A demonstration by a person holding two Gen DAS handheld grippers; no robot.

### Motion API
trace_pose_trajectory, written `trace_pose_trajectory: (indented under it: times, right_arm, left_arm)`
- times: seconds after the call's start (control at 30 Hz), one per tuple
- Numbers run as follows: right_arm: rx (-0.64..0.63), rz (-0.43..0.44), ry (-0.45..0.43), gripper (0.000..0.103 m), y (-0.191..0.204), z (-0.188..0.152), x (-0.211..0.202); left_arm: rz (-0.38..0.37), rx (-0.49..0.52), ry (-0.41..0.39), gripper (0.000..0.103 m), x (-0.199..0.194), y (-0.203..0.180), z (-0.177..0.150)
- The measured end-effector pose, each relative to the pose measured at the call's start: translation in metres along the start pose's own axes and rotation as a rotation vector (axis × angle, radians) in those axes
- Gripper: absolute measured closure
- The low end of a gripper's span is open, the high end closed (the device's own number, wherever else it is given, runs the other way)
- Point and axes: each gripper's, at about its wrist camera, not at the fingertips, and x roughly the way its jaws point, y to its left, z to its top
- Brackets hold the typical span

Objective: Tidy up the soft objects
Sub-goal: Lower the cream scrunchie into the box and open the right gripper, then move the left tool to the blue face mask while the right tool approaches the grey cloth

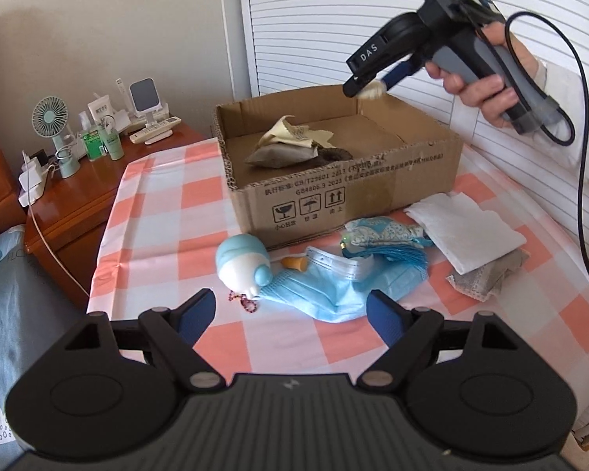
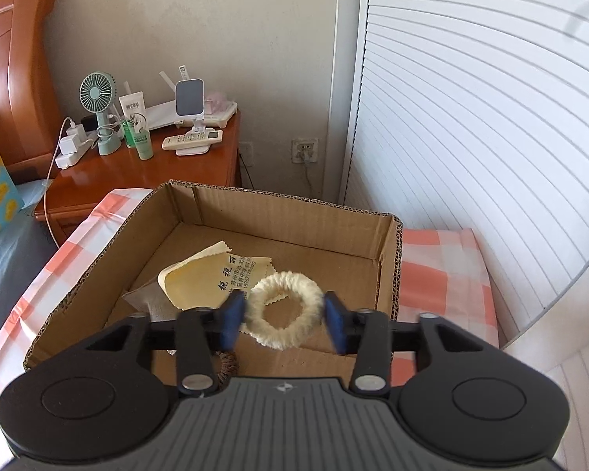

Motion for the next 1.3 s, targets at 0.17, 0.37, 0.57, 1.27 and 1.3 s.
trace_pose_trajectory:
  times: [0.17,0.37,0.57,1.27,1.3]
  right_arm:
    - [0.036,0.02,-0.019,0.001,-0.002,-0.005,-0.013]
    - [0.054,0.025,-0.037,0.0,0.004,-0.019,-0.044]
    - [0.07,-0.004,-0.038,0.0,0.013,-0.056,-0.078]
    - [0.098,-0.078,0.057,0.0,0.043,-0.208,-0.104]
    - [0.086,-0.079,0.062,0.0,0.045,-0.213,-0.103]
  left_arm:
    - [0.003,-0.009,-0.007,0.018,-0.005,0.001,-0.002]
    - [0.015,-0.009,-0.013,0.016,-0.011,0.0,-0.006]
    - [0.034,-0.006,-0.018,0.012,-0.019,0.001,-0.012]
    - [0.007,-0.047,-0.002,0.003,-0.017,-0.005,-0.031]
    - [0.006,-0.049,0.001,0.003,-0.016,-0.005,-0.031]
